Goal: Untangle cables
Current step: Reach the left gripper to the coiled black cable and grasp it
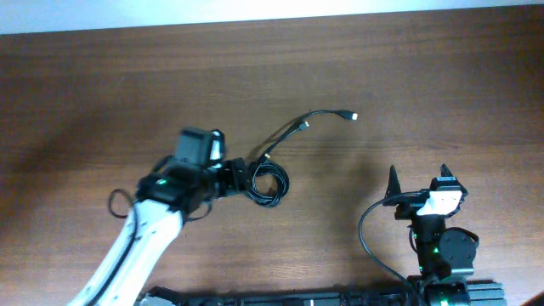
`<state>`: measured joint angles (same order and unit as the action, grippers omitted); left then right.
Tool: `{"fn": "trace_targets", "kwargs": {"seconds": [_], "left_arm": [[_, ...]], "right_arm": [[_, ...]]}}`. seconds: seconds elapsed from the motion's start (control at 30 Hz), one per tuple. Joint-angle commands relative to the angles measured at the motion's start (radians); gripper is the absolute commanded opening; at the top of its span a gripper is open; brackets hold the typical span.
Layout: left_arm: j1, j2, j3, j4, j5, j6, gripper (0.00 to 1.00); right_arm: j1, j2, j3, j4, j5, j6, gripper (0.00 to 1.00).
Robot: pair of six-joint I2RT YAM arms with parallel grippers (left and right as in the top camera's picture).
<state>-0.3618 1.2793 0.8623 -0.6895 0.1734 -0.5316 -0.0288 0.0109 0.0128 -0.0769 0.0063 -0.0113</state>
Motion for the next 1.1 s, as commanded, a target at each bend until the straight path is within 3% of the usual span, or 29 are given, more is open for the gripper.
{"fn": "trace_targets", "kwargs": {"seconds": [0.0,0.13,0.27,0.4,0.43,0.5,0.53,0.57,0.6,0.67,0.73,0.8,0.87,0.9,0.97,1.0,1.07], "left_arm": [[-0.086,0.117,0.009,0.010,-0.200,-0.135,0.75],[-0.129,0.251,0.009,0.075,-0.195,-0.136,0.74],[-0.142,0.327,0.009,0.136,-0.197,-0.135,0.52],[-0.141,0.378,0.009,0.219,-0.196,-0.135,0.48],[-0.141,0.395,0.009,0.227,-0.196,-0.135,0.42],[-0.141,0.399,0.009,0.235,-0.196,-0.135,0.18],[-0.139,0.399,0.009,0.253,-0.197,-0.135,0.00],[-0.132,0.399,0.012,0.281,-0.197,-0.141,0.00],[-0.121,0.399,0.019,0.288,-0.197,-0.193,0.00],[-0.085,0.399,0.040,0.288,-0.196,-0.459,0.00],[-0.061,0.399,0.045,0.289,-0.147,-0.915,0.00],[-0.063,0.399,0.045,0.297,-0.077,-1.121,0.00],[-0.064,0.399,0.045,0.354,-0.047,-1.138,0.14],[-0.064,0.399,0.045,0.400,-0.026,-1.057,0.43],[-0.064,0.399,0.048,0.431,-0.002,-0.880,0.81],[-0.064,0.397,0.058,0.431,0.005,-0.734,0.99],[-0.063,0.385,0.097,0.418,0.060,-0.396,0.99]], "right_arm": [[0.009,-0.008,-0.007,-0.005,0.002,-0.007,0.98],[0.009,-0.008,-0.007,-0.005,0.002,-0.007,0.99],[0.009,-0.008,-0.007,-0.004,0.002,-0.008,0.99],[0.009,-0.008,-0.007,-0.004,0.002,-0.007,0.99],[0.009,-0.008,-0.007,-0.005,0.002,-0.007,0.99],[0.009,-0.008,-0.007,-0.004,0.002,-0.007,0.99],[0.009,-0.008,-0.007,-0.005,0.002,-0.007,0.98],[0.009,-0.008,-0.007,-0.004,0.002,-0.007,0.99],[0.009,-0.008,-0.007,-0.005,0.002,-0.008,0.99],[0.009,-0.008,-0.007,-0.005,0.002,-0.007,0.98],[0.009,-0.008,-0.007,-0.004,0.002,-0.007,0.98],[0.009,-0.008,-0.007,-0.004,0.002,-0.008,0.98],[0.009,-0.008,-0.007,-0.004,0.002,-0.007,0.99],[0.009,-0.008,-0.007,-0.005,0.002,-0.008,0.99],[0.009,-0.008,-0.007,-0.005,0.002,-0.008,0.98],[0.009,-0.008,-0.007,-0.005,0.002,-0.007,0.99],[0.009,-0.008,-0.007,-0.004,0.002,-0.008,0.99]]}}
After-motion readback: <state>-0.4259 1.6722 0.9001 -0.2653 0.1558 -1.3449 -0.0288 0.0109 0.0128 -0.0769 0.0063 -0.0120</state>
